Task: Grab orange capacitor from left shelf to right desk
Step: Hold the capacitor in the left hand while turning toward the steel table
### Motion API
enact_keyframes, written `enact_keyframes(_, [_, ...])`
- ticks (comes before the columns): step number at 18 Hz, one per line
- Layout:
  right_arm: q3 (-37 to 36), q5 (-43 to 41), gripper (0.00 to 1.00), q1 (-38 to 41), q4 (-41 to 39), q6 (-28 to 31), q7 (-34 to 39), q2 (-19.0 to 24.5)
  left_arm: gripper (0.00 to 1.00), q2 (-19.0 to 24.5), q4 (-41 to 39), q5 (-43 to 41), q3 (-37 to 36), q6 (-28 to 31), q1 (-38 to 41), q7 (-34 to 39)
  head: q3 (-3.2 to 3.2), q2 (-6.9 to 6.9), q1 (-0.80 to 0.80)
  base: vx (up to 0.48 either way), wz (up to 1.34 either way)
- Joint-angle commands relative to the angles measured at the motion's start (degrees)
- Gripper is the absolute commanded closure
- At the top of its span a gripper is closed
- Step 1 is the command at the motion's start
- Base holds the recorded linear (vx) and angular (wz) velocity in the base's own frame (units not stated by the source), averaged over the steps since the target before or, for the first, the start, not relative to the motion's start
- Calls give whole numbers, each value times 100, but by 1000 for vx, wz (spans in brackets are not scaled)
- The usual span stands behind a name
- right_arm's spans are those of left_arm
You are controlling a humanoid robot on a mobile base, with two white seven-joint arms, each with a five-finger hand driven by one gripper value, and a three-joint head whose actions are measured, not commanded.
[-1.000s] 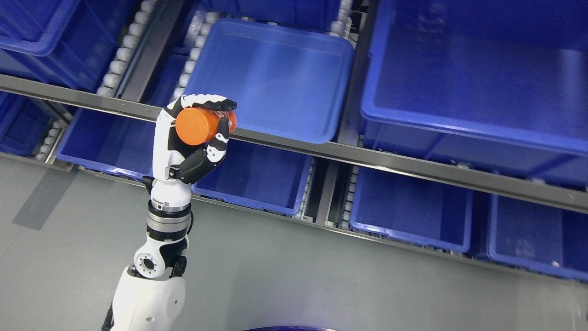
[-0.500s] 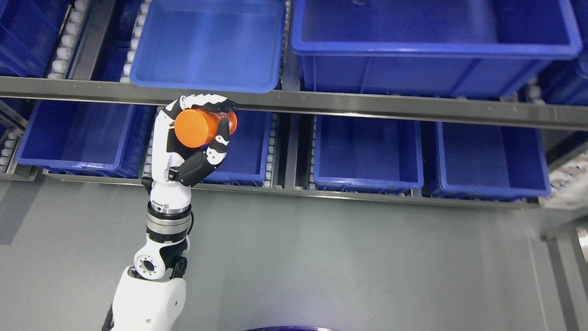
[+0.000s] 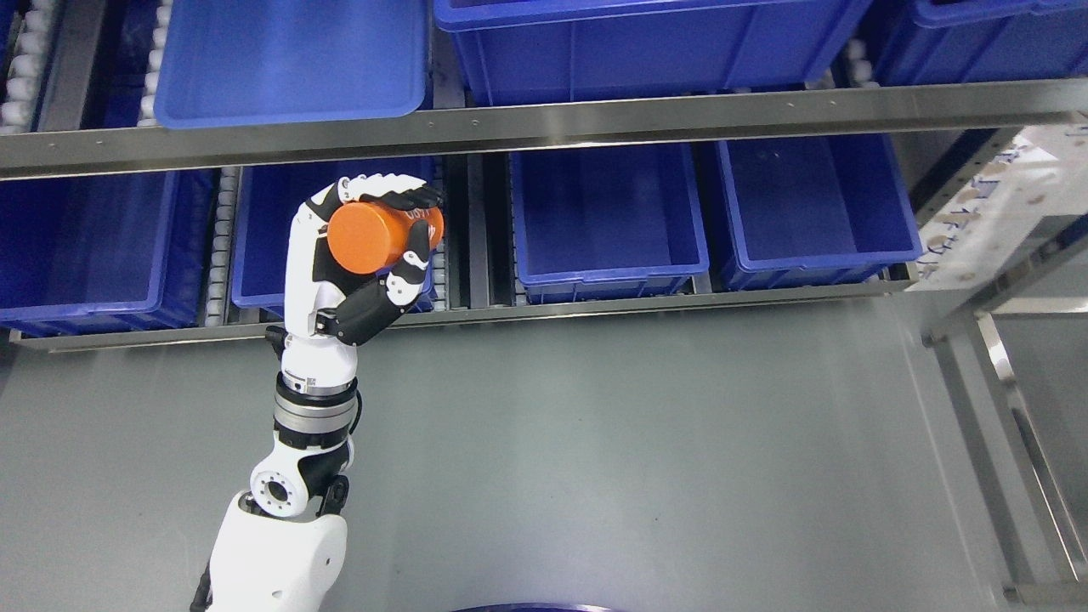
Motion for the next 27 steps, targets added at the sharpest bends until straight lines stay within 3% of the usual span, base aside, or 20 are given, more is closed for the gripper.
enact_keyframes(1, [-97,18,0,113,-100,16,3,-100,99,100,-26,0,-62,32,0,-1,0,0,0,-117,-433])
enact_keyframes(27, [-97,18,0,113,-100,16,3,-100,99,100,-26,0,-220,85,-18,-1,0,0,0,-6,-261])
